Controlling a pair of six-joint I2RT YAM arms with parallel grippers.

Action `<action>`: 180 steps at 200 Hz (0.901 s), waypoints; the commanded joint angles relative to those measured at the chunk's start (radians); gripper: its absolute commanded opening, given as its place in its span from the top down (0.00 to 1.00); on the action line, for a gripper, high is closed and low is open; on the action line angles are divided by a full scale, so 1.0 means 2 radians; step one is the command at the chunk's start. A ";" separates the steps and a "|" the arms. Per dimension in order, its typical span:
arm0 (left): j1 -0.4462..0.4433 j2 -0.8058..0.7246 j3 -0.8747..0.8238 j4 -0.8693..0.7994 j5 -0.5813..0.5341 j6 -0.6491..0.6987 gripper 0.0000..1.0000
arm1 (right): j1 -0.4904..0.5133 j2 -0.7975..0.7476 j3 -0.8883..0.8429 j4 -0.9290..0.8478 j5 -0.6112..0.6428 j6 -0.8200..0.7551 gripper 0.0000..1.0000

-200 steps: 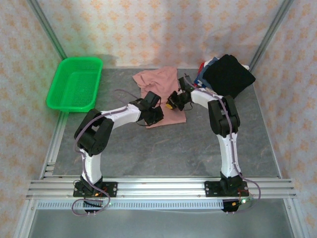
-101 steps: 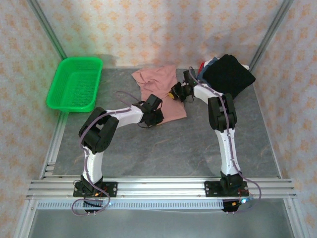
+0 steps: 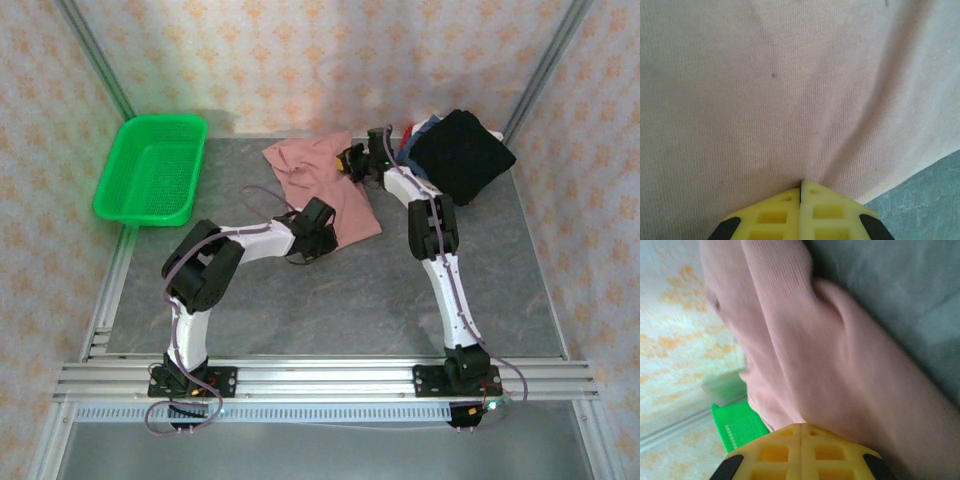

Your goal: Fold and stack the t-shirts

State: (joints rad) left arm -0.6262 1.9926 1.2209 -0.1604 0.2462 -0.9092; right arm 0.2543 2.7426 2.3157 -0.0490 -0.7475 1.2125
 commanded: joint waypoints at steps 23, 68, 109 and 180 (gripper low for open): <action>-0.010 0.007 -0.044 -0.125 0.008 0.036 1.00 | -0.014 -0.056 -0.011 0.021 -0.009 -0.014 0.95; -0.003 -0.069 -0.055 -0.125 0.021 0.042 0.99 | -0.024 -0.210 -0.122 -0.186 0.010 -0.234 0.82; 0.002 -0.165 -0.034 -0.155 0.020 0.031 0.63 | -0.024 -0.342 -0.308 -0.275 0.008 -0.341 0.65; 0.060 -0.324 -0.244 -0.041 0.046 -0.115 0.43 | -0.017 -0.519 -0.620 -0.248 -0.017 -0.386 0.47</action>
State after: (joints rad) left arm -0.5255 1.3605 0.8768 -0.3523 0.3054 -0.9989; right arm 0.2089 1.7638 1.1622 -0.5476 -0.7593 0.5091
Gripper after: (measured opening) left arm 0.560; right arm 0.522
